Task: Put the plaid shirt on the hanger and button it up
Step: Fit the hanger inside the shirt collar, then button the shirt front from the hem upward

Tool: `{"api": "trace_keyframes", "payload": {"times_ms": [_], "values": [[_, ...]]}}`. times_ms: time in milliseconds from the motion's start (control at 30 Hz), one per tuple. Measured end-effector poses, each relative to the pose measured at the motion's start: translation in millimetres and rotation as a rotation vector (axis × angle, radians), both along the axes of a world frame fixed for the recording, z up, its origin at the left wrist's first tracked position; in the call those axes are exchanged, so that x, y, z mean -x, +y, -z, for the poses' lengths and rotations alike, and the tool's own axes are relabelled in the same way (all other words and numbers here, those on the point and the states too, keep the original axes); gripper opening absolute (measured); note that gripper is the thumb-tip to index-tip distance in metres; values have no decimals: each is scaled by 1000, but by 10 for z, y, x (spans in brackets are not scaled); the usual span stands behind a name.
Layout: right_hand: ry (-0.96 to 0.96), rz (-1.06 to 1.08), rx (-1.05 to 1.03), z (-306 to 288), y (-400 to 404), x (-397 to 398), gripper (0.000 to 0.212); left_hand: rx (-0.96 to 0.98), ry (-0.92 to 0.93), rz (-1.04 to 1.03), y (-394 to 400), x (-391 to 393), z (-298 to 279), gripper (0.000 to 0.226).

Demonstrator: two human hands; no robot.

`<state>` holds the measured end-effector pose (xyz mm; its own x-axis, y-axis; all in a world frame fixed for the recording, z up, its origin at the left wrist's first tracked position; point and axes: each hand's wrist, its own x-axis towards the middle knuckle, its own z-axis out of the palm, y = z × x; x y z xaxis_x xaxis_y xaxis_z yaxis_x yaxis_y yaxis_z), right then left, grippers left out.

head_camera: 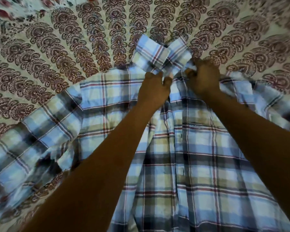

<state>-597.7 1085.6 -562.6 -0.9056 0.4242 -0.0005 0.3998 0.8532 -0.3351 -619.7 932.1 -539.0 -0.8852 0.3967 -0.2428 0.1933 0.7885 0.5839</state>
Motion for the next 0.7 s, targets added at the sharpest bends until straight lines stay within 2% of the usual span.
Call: {"api": "trace_keyframes", "payload": {"times_ms": [100, 200, 233, 300, 433, 567, 700], "values": [[115, -47, -46, -29, -194, -296, 54, -93, 189, 1, -256, -378, -38, 35], [246, -154, 16, -67, -562, -813, 30, -142, 170, -84, -571, -865, -57, 13], [231, -191, 63, -79, -715, -1031, 24, -127, 119, -94, -664, -1028, -52, 7], [112, -211, 146, -52, -986, -1440, 18, -56, 49, -97, -819, -1284, 4, 10], [-108, -27, 198, -38, -1258, -1994, 29, 209, 86, -108, -1050, -1550, 89, 23], [-137, 18, 208, -156, -1263, -2119, 27, 374, 179, -35, -1129, -1584, 30, 22], [-184, -38, 174, -200, -1199, -2144, 27, 419, 254, 48, -1126, -1521, -3, 24]]}}
